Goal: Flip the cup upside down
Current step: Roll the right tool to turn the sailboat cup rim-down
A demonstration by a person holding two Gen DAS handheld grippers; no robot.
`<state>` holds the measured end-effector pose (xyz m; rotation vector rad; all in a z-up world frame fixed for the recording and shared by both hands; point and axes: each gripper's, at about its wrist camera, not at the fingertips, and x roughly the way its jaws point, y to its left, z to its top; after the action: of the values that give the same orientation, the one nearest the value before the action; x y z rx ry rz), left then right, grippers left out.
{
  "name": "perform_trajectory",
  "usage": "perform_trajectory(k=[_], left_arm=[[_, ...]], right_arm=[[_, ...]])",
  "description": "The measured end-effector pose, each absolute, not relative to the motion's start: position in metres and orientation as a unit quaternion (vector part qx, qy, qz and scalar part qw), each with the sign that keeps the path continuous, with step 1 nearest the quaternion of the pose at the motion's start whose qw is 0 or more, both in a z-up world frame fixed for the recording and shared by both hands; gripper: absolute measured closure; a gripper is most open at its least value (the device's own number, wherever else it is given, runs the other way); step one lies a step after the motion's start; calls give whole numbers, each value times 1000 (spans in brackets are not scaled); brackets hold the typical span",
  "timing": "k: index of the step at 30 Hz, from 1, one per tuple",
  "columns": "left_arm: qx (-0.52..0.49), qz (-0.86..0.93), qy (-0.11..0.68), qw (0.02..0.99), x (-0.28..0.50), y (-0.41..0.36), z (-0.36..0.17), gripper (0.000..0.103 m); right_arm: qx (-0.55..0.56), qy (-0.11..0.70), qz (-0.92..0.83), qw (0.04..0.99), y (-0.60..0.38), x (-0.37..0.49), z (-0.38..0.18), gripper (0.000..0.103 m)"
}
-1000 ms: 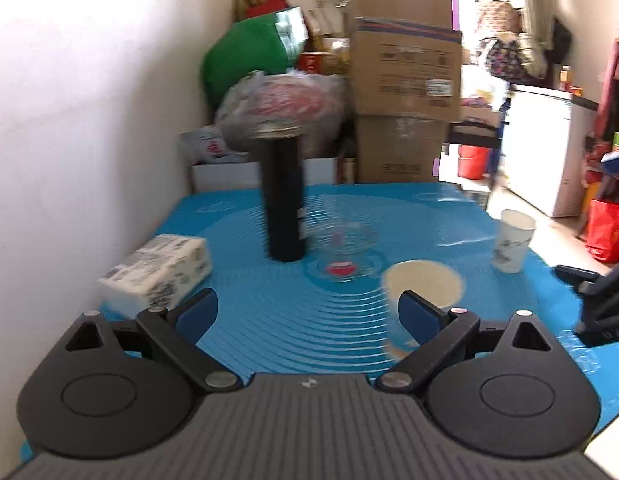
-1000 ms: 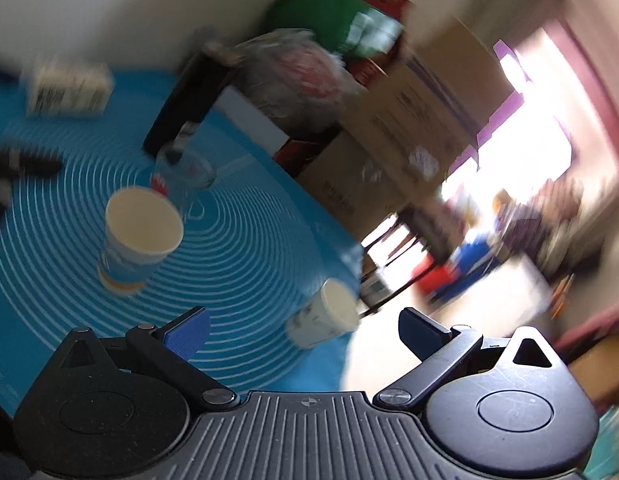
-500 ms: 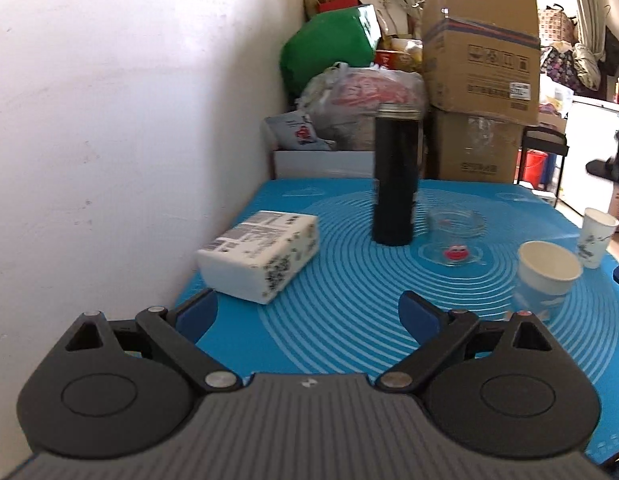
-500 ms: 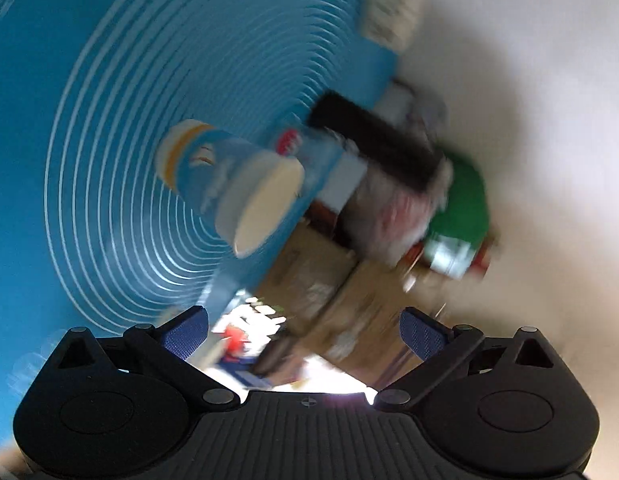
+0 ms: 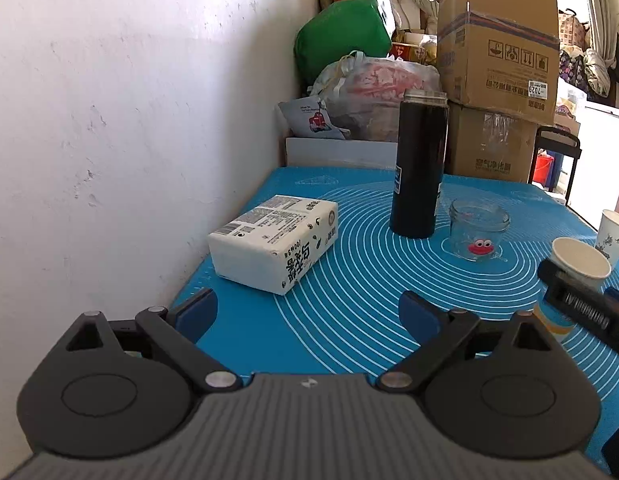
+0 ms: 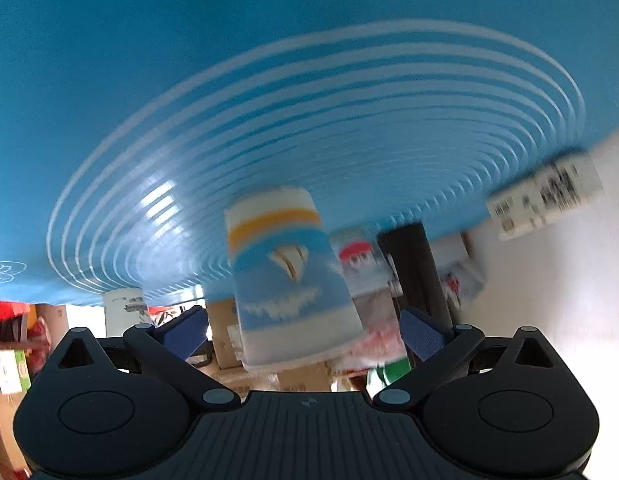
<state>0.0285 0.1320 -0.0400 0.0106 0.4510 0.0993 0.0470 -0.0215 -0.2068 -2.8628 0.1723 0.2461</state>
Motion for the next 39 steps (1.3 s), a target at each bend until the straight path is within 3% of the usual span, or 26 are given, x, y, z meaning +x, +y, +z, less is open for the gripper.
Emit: perform_trajectory(k=[3,10,13,20,25,29,39], left_arm=[[3,48,227,973,33,133,-42,7],[2,41,233,972,39,133,-45,7],[2,38,236,971,42,132,-47,7],[-1,32,240,970,46,130,-49,7],[4,27,237,971,48,127,-47,7],[3,23,238,971,52,124,-46,7],[13,12,232,973,57,105,-39,7]], right_arm=[[-986,70,90,122,-19,49,-216,4],[-986,79,100,107,-19,52,-227,28],[-986,85,95,108,-20,56,-228,45],[-979,83,97,161,-18,63,-218,45],[-940,111,83,311,-5,77,-187,45],[-840,175,72,508,10,95,-142,45],[-452,237,23,859,-44,123,-56,46]])
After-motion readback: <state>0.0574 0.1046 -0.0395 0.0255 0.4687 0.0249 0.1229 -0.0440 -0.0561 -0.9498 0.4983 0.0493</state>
